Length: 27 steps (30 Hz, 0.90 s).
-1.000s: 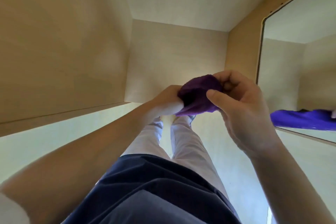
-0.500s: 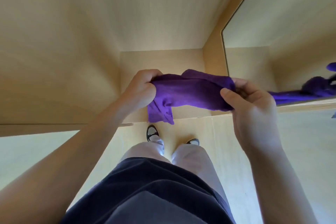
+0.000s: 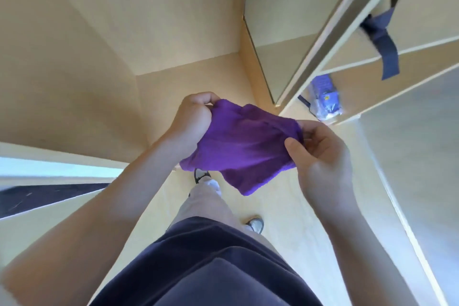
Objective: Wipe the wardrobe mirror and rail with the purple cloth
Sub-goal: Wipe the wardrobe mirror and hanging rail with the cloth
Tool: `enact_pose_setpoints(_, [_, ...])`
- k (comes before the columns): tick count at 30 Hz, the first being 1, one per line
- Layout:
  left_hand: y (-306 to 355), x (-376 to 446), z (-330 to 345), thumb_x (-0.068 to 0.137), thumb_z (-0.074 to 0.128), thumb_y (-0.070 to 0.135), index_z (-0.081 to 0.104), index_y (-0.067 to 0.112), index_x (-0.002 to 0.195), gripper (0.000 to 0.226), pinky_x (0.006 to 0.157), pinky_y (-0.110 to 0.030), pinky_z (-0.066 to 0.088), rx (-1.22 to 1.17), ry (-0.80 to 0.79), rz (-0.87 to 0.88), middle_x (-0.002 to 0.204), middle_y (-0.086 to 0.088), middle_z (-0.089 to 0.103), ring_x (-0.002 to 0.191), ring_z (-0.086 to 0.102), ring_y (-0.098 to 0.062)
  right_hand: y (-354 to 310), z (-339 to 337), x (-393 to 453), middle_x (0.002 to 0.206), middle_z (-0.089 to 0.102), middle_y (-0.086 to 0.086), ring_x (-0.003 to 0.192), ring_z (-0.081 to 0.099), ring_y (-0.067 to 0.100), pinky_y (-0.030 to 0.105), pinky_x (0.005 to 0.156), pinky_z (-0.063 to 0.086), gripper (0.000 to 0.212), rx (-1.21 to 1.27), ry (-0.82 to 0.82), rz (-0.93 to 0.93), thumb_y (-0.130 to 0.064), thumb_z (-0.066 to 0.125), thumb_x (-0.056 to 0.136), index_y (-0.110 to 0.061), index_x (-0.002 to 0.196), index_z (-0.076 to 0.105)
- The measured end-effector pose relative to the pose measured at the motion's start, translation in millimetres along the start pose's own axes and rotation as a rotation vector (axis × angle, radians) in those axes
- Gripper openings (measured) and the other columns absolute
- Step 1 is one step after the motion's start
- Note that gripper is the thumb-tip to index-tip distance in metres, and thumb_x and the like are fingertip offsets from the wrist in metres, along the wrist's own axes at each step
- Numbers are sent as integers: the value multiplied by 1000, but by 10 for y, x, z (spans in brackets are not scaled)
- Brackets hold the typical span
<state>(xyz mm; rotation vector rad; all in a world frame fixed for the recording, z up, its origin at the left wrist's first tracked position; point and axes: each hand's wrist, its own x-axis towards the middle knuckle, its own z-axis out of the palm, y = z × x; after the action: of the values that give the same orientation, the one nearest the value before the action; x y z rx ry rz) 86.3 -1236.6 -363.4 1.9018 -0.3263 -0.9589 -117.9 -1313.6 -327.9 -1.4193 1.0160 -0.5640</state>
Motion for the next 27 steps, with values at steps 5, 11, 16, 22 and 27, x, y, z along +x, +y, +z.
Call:
enact_pose_setpoints(5, [139, -508, 497, 69, 21, -15, 68, 25, 52, 65, 38, -9, 29, -108, -101, -4, 43, 6, 56, 33, 45, -9, 320, -505, -574, 95, 74, -1, 88, 70, 23, 42, 80, 60, 34, -42, 174, 86, 8, 54, 86, -16, 106, 67])
enact_pose_setpoints(11, [386, -979, 803, 73, 23, -20, 61, 10, 68, 49, 42, -12, 41, -121, -194, 107, 48, -1, 64, 37, 56, -14, 195, -586, -1116, 122, 55, -7, 113, 58, 9, 13, 88, 45, 40, -319, 160, -288, -4, 54, 84, -16, 122, 58])
enact_pose_setpoints(16, [564, -1151, 859, 67, 20, -18, 64, 12, 74, 53, 45, -17, 38, -166, -179, 46, 56, -4, 59, 48, 51, -20, -40, -221, -1250, 130, 47, -8, 113, 54, 10, 21, 87, 47, 52, -325, -108, -449, -4, 58, 86, -17, 135, 50])
enact_pose_setpoints(22, [891, -1310, 510, 58, 45, 0, 66, 2, 96, 44, 64, -33, 40, -276, -252, 146, 87, -18, 59, 79, 52, -28, -68, -48, -1011, 120, 49, -3, 110, 53, 13, 20, 88, 44, 49, -188, 41, -429, -10, 59, 84, -18, 130, 44])
enact_pose_setpoints(27, [1137, -1287, 300, 72, 47, 11, 64, 6, 106, 38, 62, -30, 51, -387, -400, 239, 88, -9, 68, 77, 64, -20, -166, 113, -659, 107, 61, 6, 102, 60, 30, 47, 88, 51, 51, -70, -62, -287, -25, 58, 89, -19, 136, 39])
